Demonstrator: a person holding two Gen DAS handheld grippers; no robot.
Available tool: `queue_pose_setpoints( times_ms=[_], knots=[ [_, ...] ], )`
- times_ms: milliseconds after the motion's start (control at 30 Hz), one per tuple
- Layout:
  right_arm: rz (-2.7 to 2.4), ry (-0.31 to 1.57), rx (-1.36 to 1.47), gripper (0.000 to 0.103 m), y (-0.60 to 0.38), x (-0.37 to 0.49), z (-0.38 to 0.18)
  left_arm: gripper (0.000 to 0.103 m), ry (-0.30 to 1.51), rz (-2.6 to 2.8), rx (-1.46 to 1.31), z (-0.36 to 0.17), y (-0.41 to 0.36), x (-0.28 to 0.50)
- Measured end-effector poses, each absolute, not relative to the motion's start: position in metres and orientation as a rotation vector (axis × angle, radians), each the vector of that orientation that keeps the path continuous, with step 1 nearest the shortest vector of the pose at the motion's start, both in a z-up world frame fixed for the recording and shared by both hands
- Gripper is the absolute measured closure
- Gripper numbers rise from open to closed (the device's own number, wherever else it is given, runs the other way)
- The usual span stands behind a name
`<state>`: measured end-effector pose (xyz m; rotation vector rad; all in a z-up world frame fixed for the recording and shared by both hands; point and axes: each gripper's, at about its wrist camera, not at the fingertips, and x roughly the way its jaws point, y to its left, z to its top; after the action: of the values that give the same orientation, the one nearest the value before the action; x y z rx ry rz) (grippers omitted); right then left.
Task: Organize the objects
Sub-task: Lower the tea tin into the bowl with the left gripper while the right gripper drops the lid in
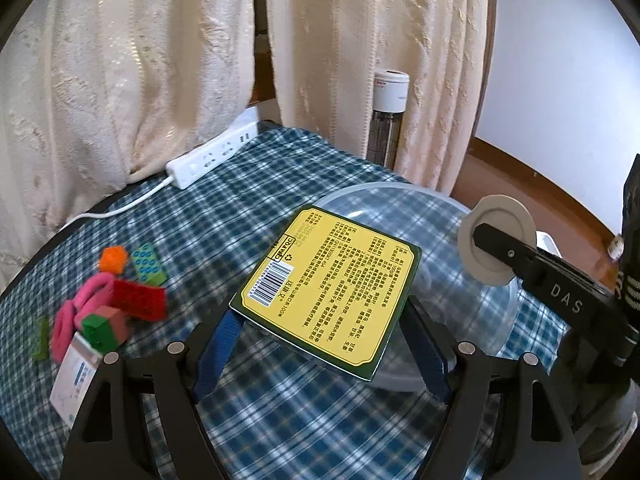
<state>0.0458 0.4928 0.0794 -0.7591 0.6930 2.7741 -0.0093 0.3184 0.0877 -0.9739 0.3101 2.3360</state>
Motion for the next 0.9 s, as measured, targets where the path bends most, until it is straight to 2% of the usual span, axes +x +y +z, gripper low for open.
queue_pose_setpoints(
  times_ms=[233, 300, 367, 433, 800, 900],
  knots=[
    [2.739, 0.723, -0.767, 0.080, 0.500, 0.045, 0.075, 0.019, 0.292, 2.279, -1.000, 0.083, 0.334, -0.014],
    [2.729, 0.740, -0.763, 0.073, 0.502, 0.045, 0.074, 0.018, 0.292, 2.272, -1.014, 0.080, 0.336, -0.015],
    [2.723, 0.749, -0.753, 0.060, 0.504, 0.045, 0.074, 0.018, 0.295, 2.275, -1.018, 0.078, 0.336, -0.016],
    [2.718, 0.748, -0.745, 0.057, 0.504, 0.046, 0.074, 0.018, 0.294, 2.278, -1.025, 0.077, 0.334, -0.016],
    [2.724, 0.728, -0.770, 0.056, 0.497, 0.044, 0.075, 0.018, 0.320, 2.342, -1.003, 0.081, 0.322, -0.014],
    [2.725, 0.725, -0.770, 0.053, 0.494, 0.045, 0.075, 0.018, 0.322, 2.354, -0.996, 0.083, 0.318, -0.013]
  ],
)
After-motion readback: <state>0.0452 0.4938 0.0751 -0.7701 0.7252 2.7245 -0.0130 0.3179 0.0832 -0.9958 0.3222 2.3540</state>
